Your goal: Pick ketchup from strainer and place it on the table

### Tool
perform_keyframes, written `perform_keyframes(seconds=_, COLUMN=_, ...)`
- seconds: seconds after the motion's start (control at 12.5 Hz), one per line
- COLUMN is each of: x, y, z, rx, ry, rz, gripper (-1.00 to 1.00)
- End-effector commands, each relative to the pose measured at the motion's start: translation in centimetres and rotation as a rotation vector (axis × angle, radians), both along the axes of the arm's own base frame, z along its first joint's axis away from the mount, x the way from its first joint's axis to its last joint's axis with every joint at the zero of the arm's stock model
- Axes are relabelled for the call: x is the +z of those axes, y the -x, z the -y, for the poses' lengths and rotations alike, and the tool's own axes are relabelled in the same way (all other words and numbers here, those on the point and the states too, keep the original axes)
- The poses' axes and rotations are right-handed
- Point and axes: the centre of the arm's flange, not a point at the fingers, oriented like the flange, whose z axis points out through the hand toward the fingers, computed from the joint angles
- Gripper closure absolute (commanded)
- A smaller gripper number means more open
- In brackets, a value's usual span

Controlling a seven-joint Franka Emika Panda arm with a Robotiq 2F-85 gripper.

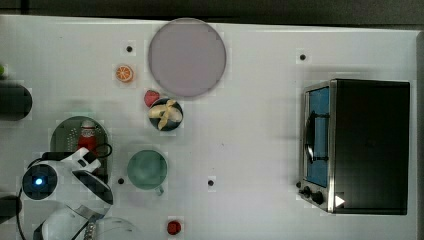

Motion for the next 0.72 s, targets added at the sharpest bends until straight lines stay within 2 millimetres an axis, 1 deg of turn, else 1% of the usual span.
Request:
perform_keyframes(seconds=0.08, x=0.5, y=-1.8, z=-1.1, rx=-0.082, ry=-0.019, rz=0.04, gripper=-0.91)
perform_keyframes(seconds=0.24, x=-0.1, y=-2.0, z=-1.8, rx=-0.086, ry=-0.025, rz=0.04, gripper=-0.42)
perform_keyframes(seconds=0.32, x=-0.1, y=-2.1, z=-1.8, rx=-0.087, ry=-0.024, rz=0.043, gripper=-0.23)
perform_keyframes(seconds=0.4, x=0.2, y=-2.3, z=-1.9, rx=-0.087, ry=-0.024, rz=0.048, gripper=-0.22)
perform_keyframes(seconds=0.56, x=1.6, y=-2.4, z=-2.1, rx=-0.08, ry=-0.028, rz=0.075, gripper=-0.22)
perform_keyframes(seconds=0.72, x=4.2, y=-2.1, z=-2.3, rx=-0.072, ry=-0.028, rz=0.112, gripper=-0.22)
